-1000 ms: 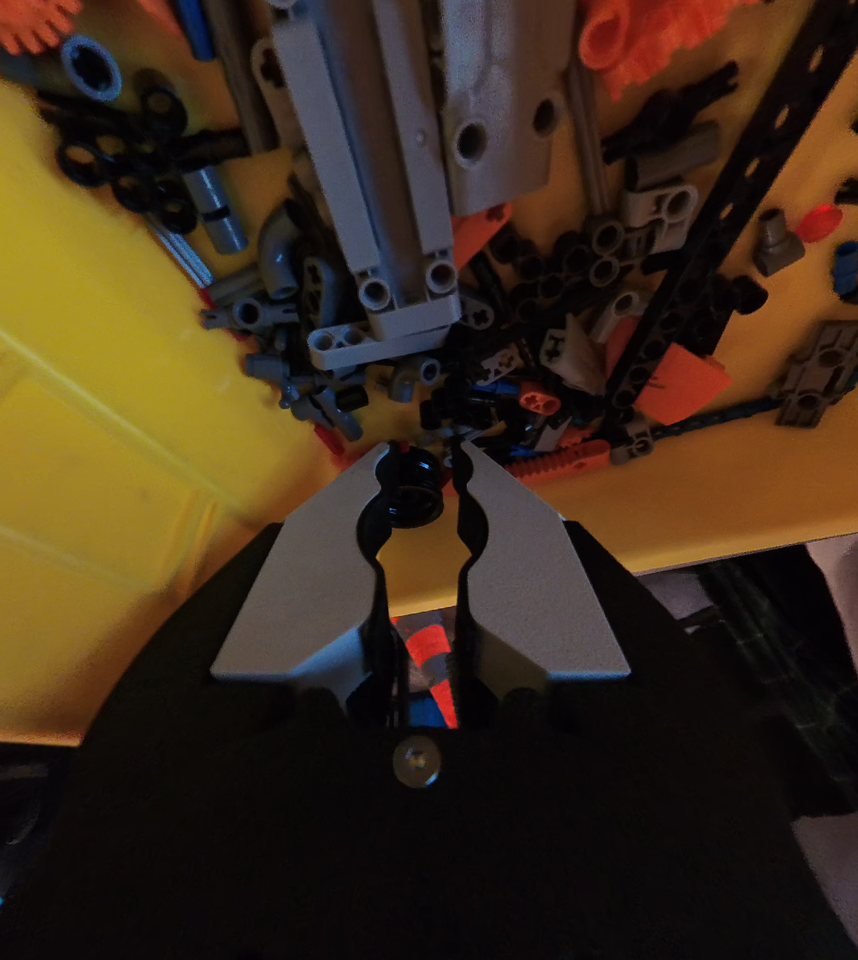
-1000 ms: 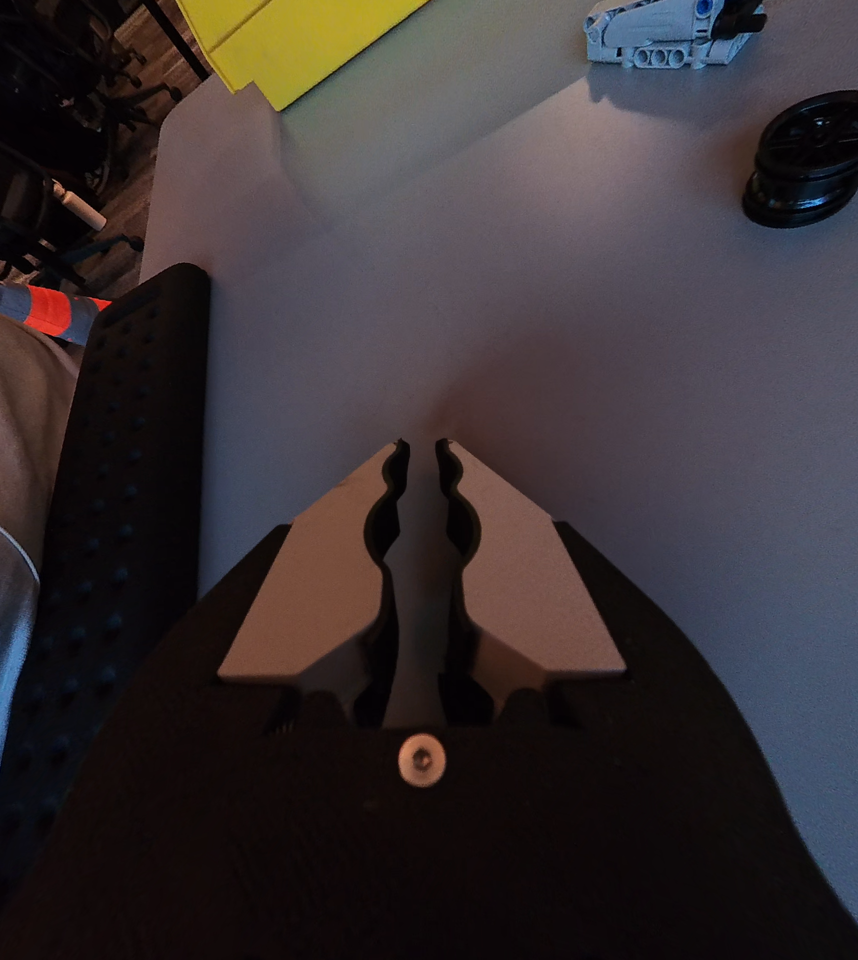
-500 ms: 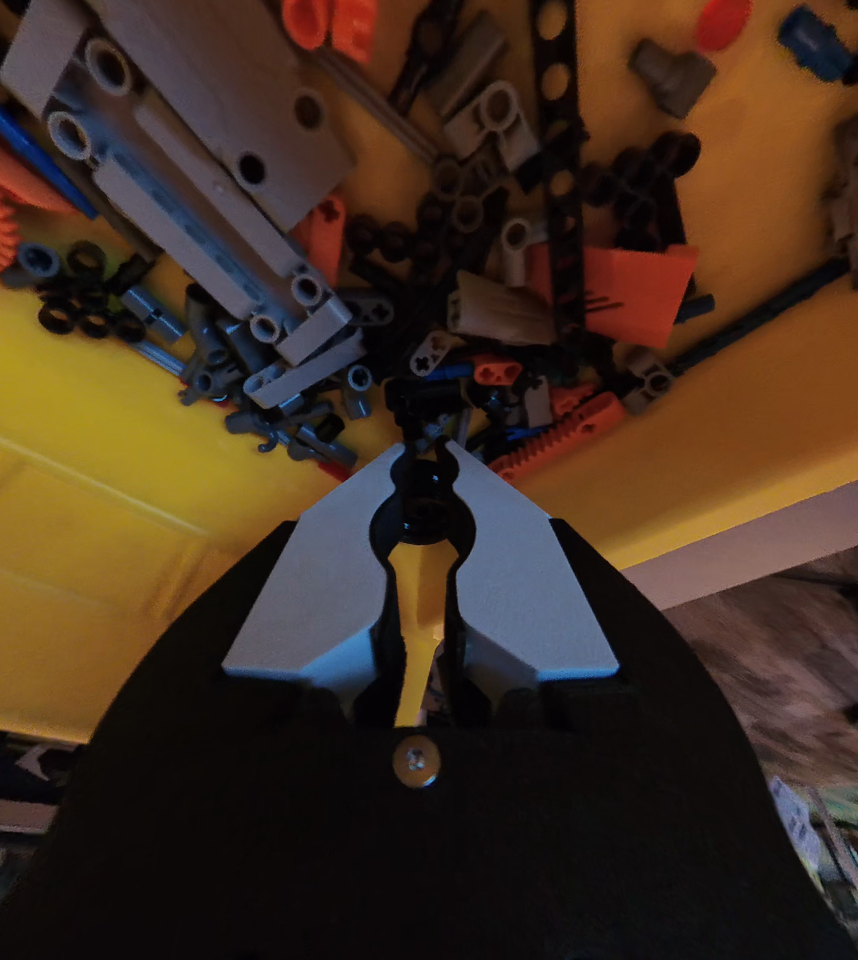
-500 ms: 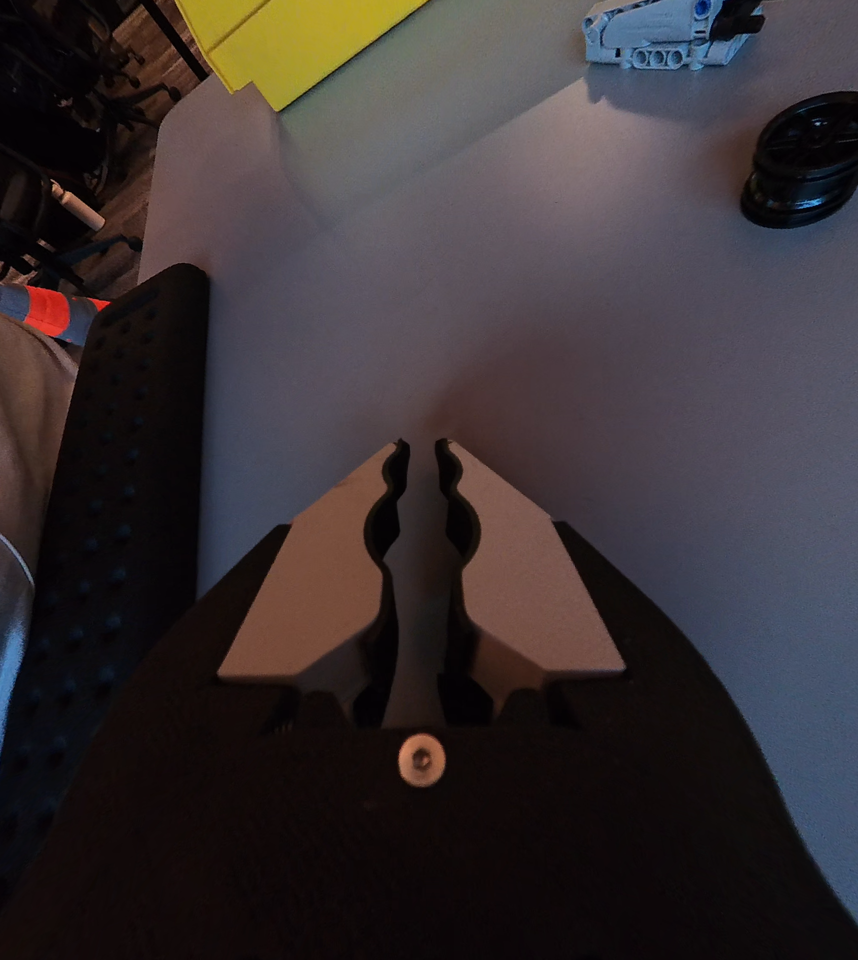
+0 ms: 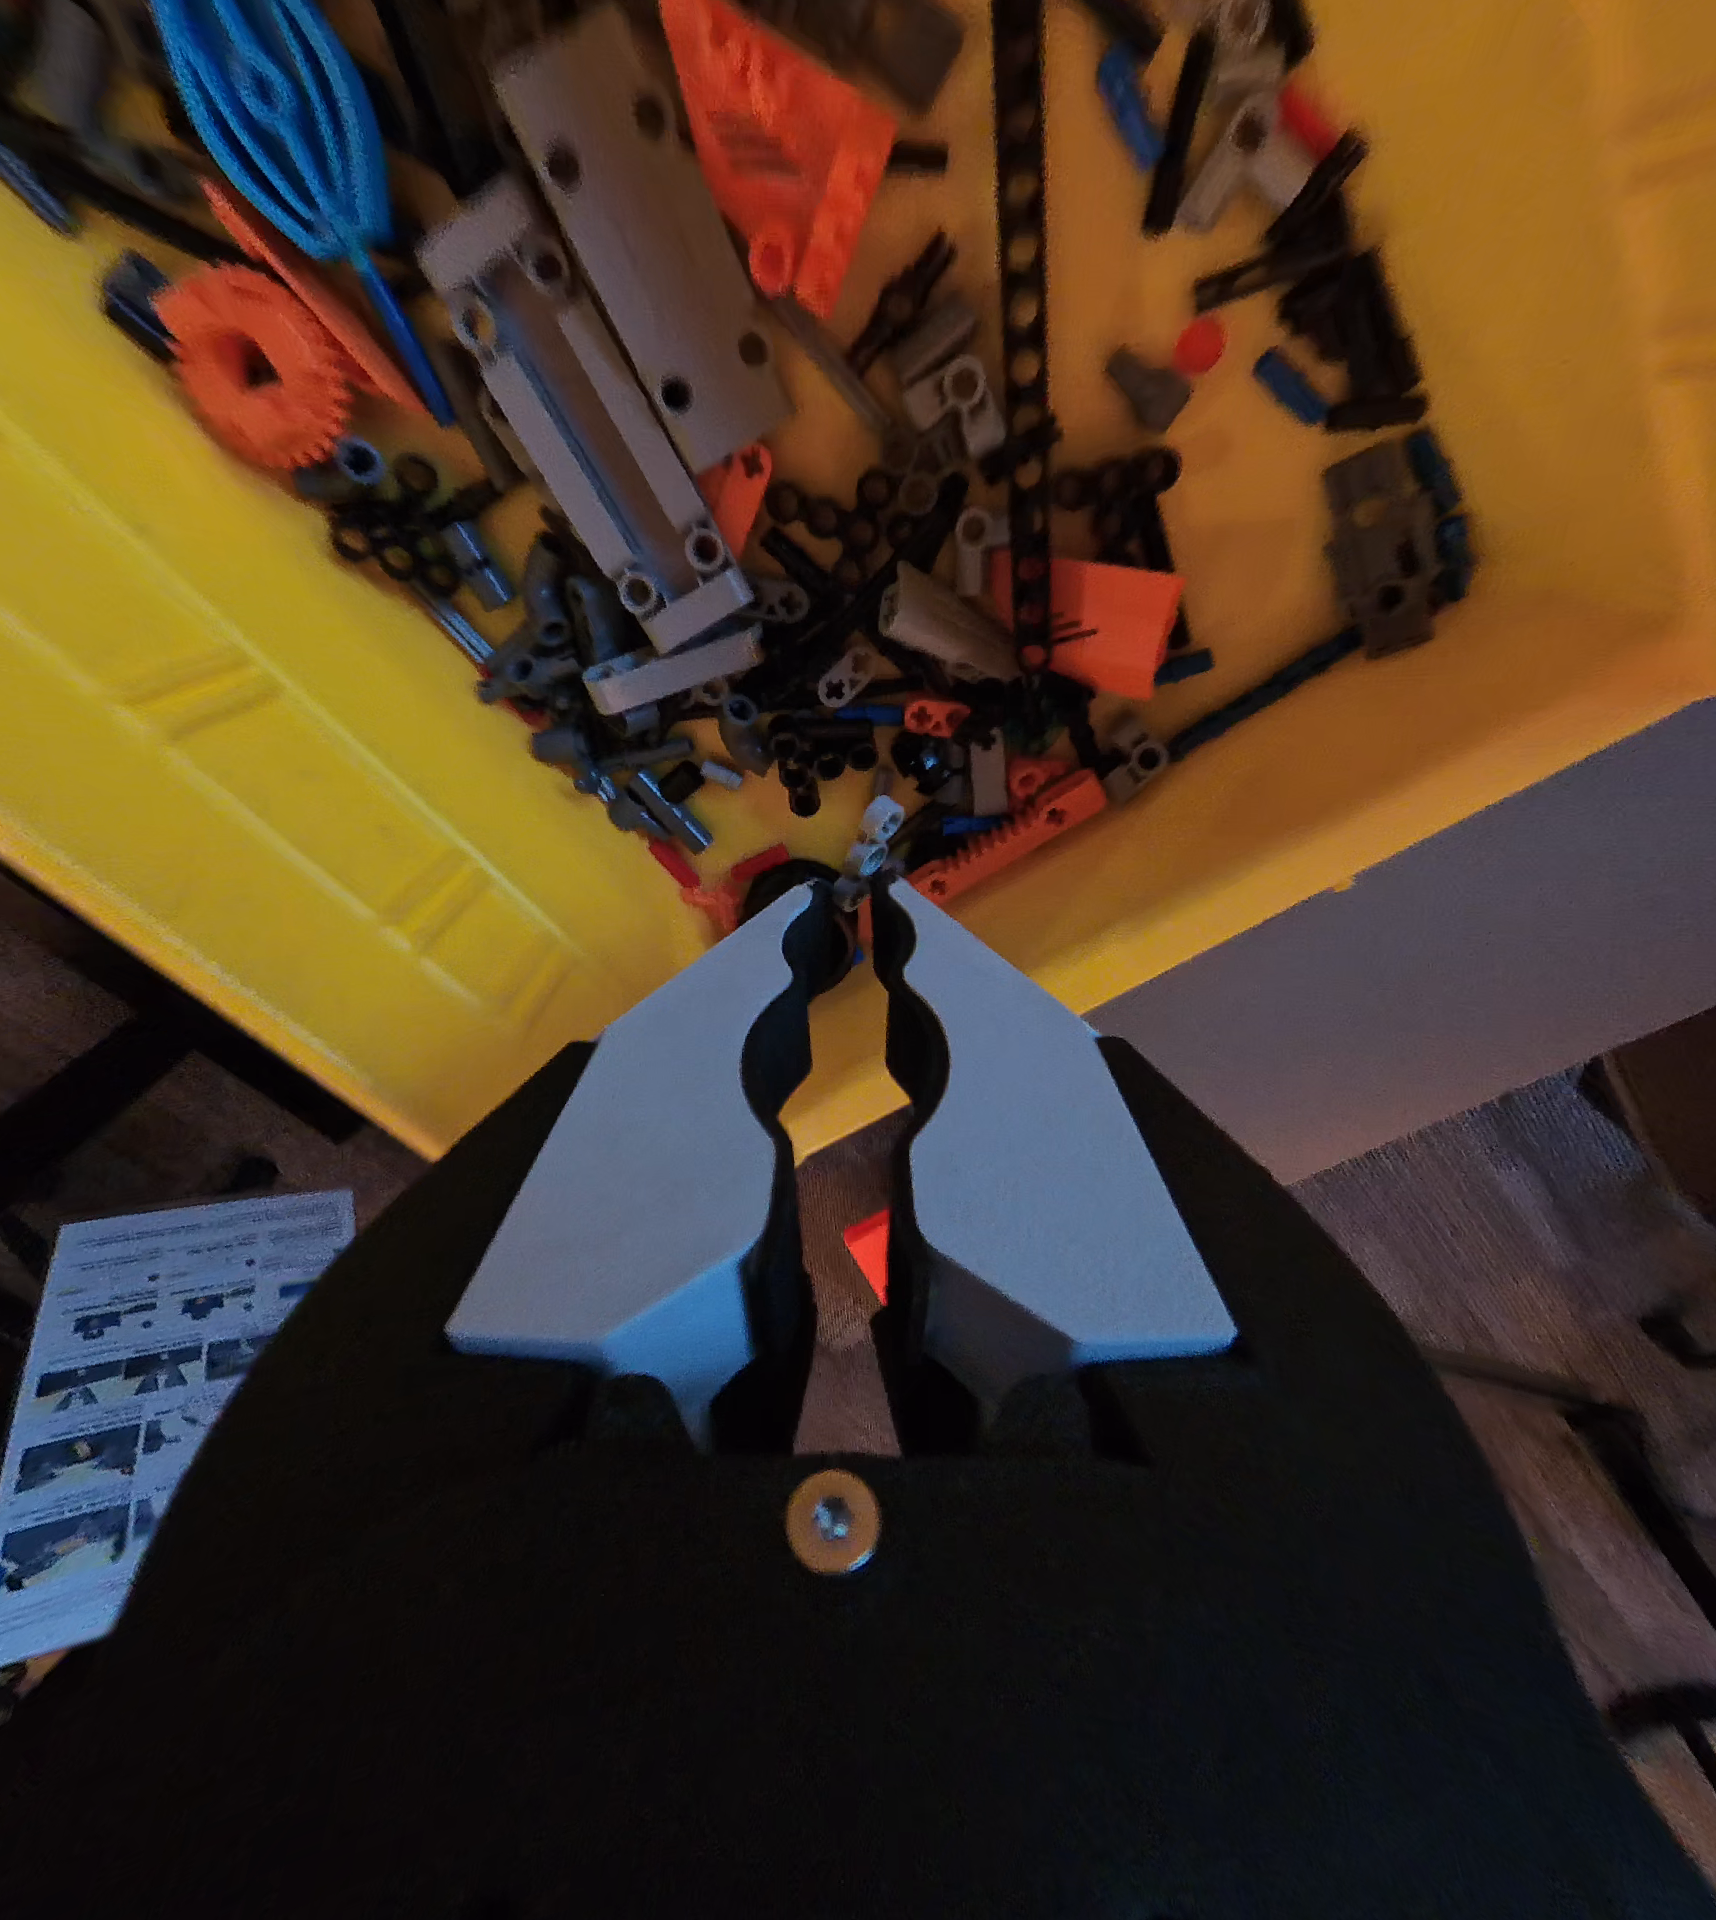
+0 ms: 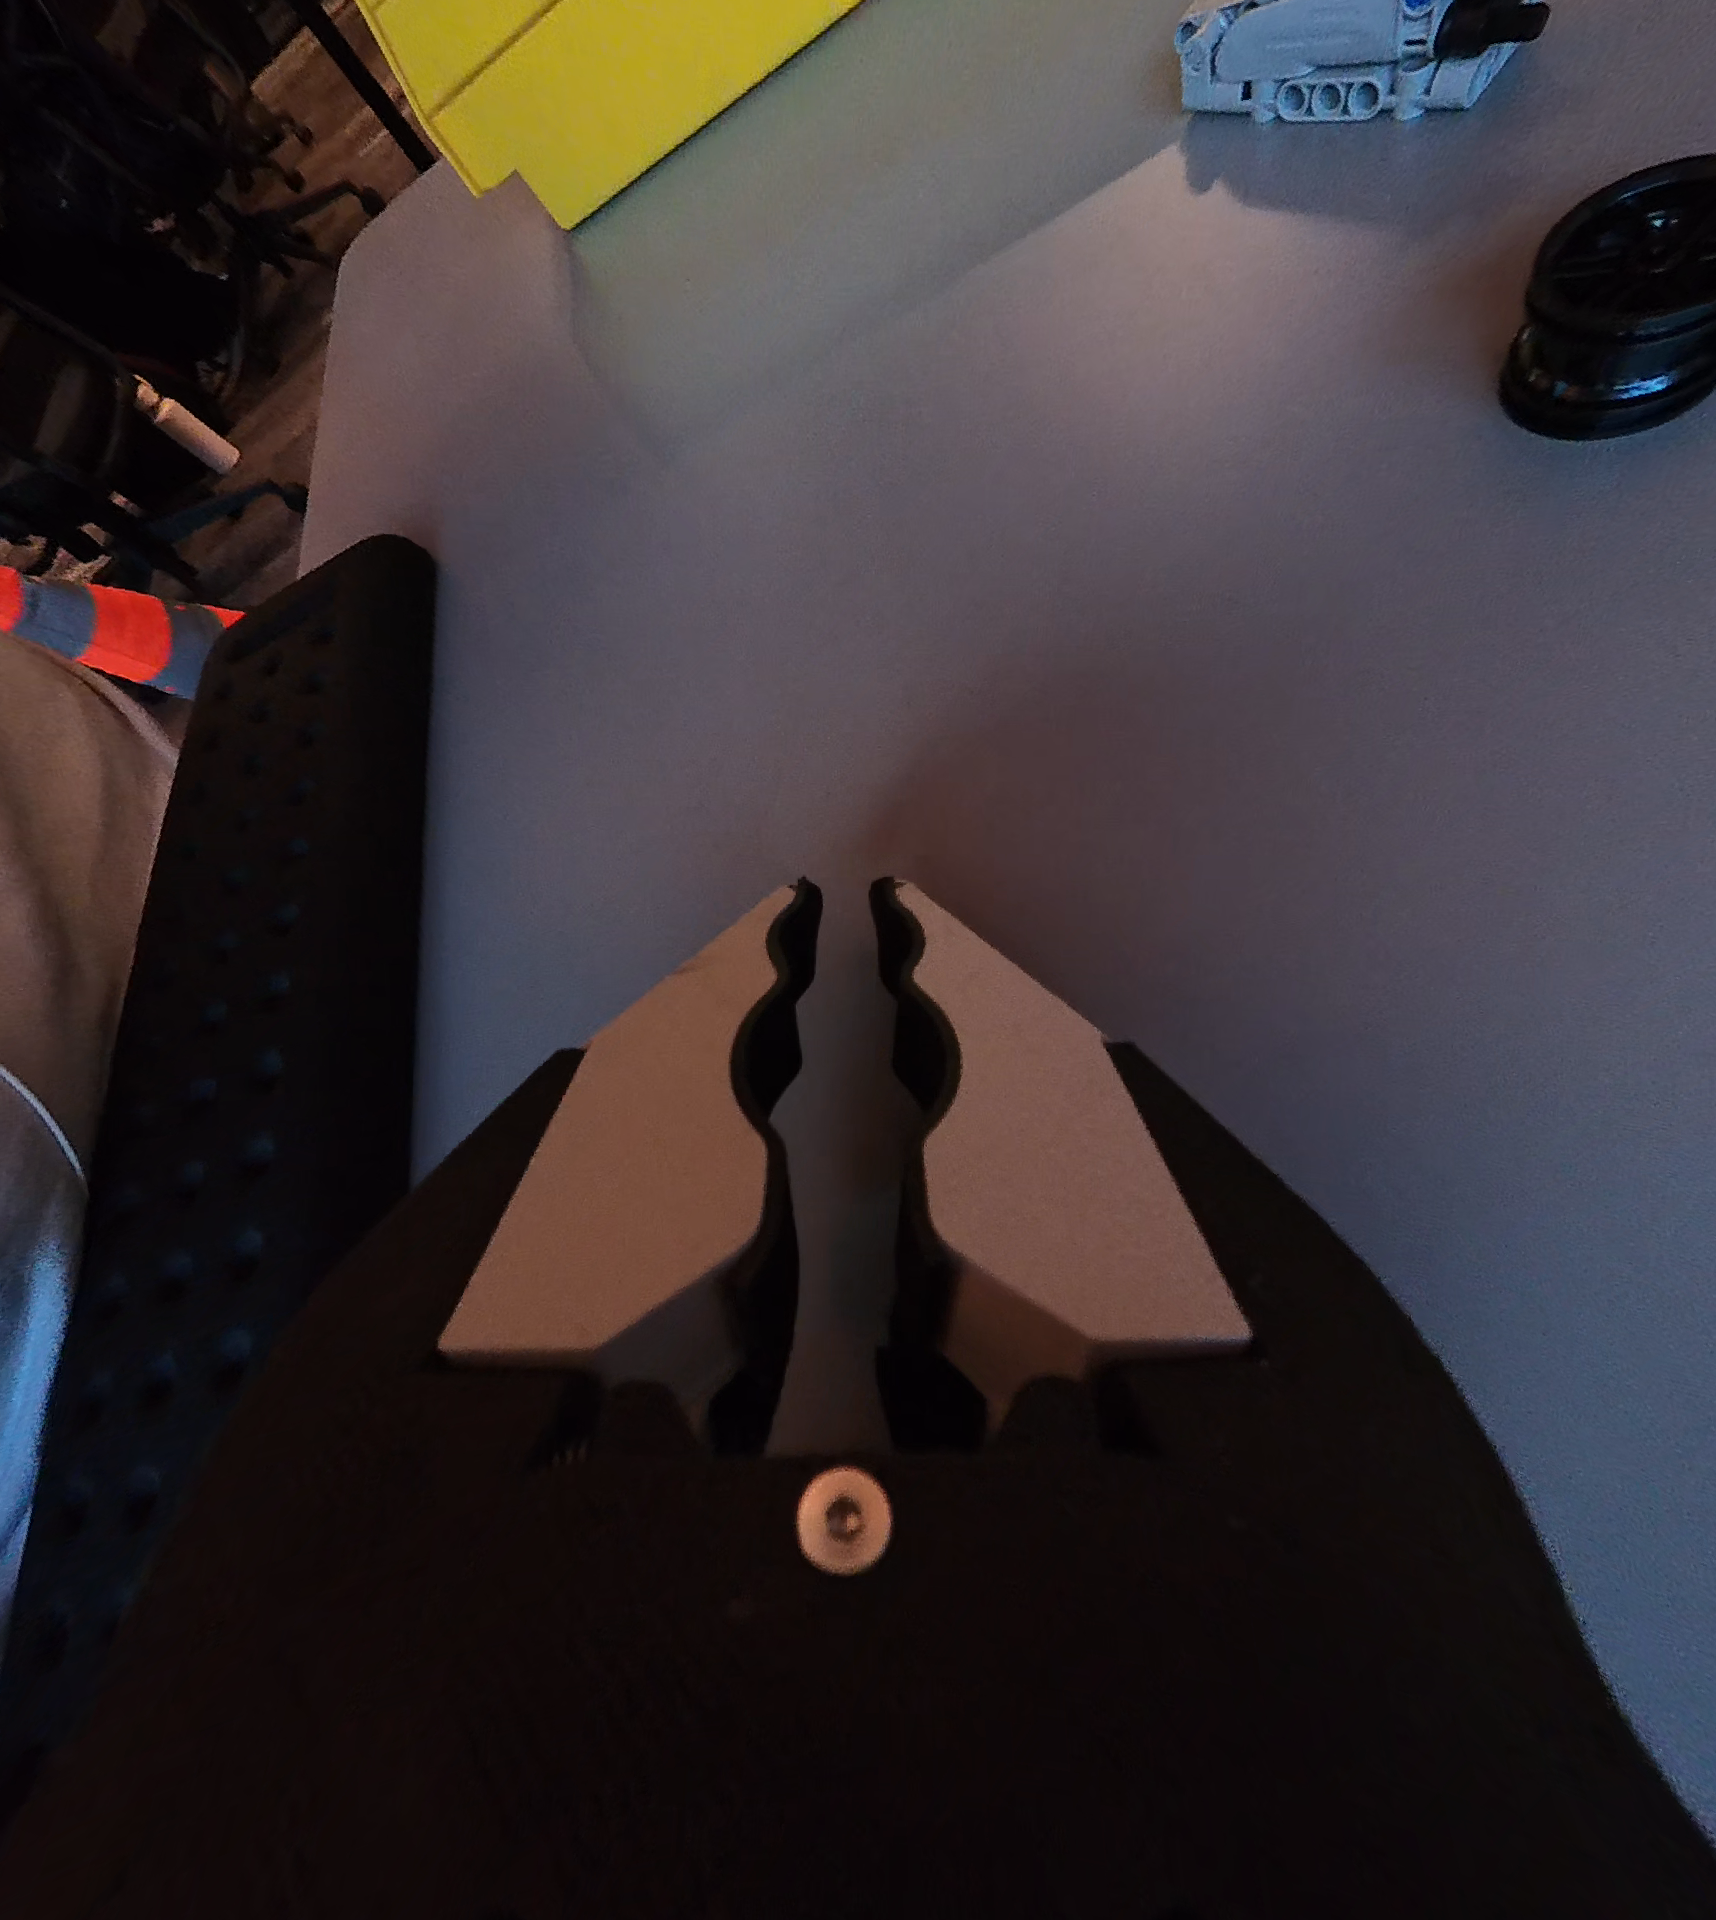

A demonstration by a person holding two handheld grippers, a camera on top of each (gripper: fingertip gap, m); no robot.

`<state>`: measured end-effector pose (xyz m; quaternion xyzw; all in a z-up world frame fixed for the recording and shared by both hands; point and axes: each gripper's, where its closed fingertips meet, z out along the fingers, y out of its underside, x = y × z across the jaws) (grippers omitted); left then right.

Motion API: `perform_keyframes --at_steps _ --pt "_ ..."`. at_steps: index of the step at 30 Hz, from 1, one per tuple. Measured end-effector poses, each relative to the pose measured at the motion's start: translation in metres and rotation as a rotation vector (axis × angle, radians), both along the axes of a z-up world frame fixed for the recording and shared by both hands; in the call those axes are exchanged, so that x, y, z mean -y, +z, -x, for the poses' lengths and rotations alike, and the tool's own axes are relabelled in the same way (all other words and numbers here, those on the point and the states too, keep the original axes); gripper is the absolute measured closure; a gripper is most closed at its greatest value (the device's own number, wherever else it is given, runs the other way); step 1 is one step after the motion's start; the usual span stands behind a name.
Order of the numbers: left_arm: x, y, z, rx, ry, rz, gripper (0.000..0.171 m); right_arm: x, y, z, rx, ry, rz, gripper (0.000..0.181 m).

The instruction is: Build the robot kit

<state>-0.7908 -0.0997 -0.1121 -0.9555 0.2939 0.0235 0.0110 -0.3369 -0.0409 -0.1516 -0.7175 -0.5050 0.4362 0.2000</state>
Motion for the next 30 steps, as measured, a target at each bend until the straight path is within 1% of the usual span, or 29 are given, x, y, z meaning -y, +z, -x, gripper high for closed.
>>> perform_keyframes --at_steps 2,5,9,11,13,15,16,18,20,22,24,25,26,27,29,30 --pt "-0.010 0.018 -0.009 0.016 -0.009 -0.065 0.167 0.000 0.000 0.000 0.001 0.000 -0.003 0.170" --pt "-0.031 0.046 -0.026 0.039 -0.022 -0.178 0.167 0.002 -0.001 0.000 0.014 0.008 -0.056 0.170" --pt "-0.060 0.079 -0.067 0.131 -0.028 -0.284 0.167 0.008 -0.003 0.003 0.039 0.034 -0.165 0.167" --pt "-0.071 0.091 -0.098 0.184 -0.063 -0.322 0.167 0.010 -0.005 0.005 0.053 0.044 -0.213 0.166" --pt "-0.080 0.098 -0.134 0.233 -0.112 -0.345 0.166 0.011 -0.006 0.005 0.073 0.055 -0.264 0.165" --pt "-0.091 0.104 -0.179 0.314 -0.183 -0.407 0.166 0.014 -0.007 0.007 0.073 0.064 -0.300 0.163" --pt "-0.093 0.105 -0.205 0.377 -0.220 -0.428 0.166 0.013 -0.006 0.007 0.075 0.059 -0.315 0.164" --pt "-0.094 0.100 -0.248 0.460 -0.250 -0.424 0.166 0.007 -0.006 0.008 0.082 0.011 -0.344 0.163" --pt "-0.093 0.093 -0.288 0.532 -0.280 -0.412 0.166 -0.007 -0.002 0.006 0.086 -0.070 -0.403 0.160" --pt "-0.100 0.082 -0.315 0.566 -0.267 -0.423 0.166 -0.032 0.006 -0.001 0.101 -0.194 -0.517 0.154" --pt "-0.100 0.068 -0.341 0.633 -0.243 -0.366 0.166 -0.071 0.026 -0.020 0.132 -0.407 -0.697 0.141" --pt "-0.100 0.060 -0.351 0.669 -0.221 -0.322 0.166 -0.091 0.044 -0.034 0.122 -0.546 -0.791 0.142" --pt "-0.103 0.051 -0.358 0.686 -0.193 -0.289 0.166 -0.107 0.062 -0.049 0.112 -0.677 -0.870 0.142" --pt "-0.108 0.042 -0.361 0.687 -0.163 -0.270 0.166 -0.118 0.077 -0.062 0.096 -0.775 -0.927 0.142" --pt "-0.118 0.022 -0.362 0.660 -0.123 -0.244 0.166 -0.130 0.095 -0.081 0.077 -0.900 -0.986 0.142" --pt "-0.123 0.013 -0.362 0.647 -0.113 -0.249 0.166 -0.132 0.097 -0.086 0.072 -0.925 -0.995 0.141"
